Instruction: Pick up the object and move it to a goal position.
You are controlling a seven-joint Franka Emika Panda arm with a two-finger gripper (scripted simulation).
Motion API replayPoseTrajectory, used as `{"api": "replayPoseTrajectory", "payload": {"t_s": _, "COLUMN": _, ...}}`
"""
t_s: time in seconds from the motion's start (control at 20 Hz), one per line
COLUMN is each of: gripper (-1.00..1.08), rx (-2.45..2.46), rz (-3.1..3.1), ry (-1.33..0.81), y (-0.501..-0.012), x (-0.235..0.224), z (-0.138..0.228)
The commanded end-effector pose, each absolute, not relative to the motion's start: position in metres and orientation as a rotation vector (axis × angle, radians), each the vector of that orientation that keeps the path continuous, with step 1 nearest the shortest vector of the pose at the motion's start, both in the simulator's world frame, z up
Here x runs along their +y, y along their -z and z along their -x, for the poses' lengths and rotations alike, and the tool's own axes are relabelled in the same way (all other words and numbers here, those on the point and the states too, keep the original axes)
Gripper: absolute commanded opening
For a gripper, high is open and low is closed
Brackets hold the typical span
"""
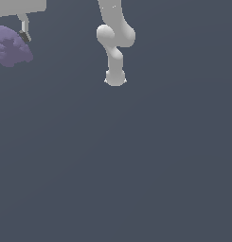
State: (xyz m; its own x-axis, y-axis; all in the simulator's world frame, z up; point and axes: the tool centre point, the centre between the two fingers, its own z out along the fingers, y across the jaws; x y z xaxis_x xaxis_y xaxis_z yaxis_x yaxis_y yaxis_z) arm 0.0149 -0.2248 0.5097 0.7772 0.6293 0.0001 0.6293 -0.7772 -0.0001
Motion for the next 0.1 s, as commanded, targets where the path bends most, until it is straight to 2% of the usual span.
{"api": "replayPoseTrajectory", "payload": {"t_s": 0.0, "gripper": -1.0, "rx": -1.049, "rz": 2.961, "ry": 0.0, "y": -0.5109, "x": -0.2253, "z": -0.0151}}
{"api": "replayPoseTrajectory", "payload": {"t_s": 0.05, "gripper": -1.0, "rx": -1.049, "rz": 2.961, "ry": 0.0, "y": -0.5109, "x": -0.2253, "z": -0.0152}}
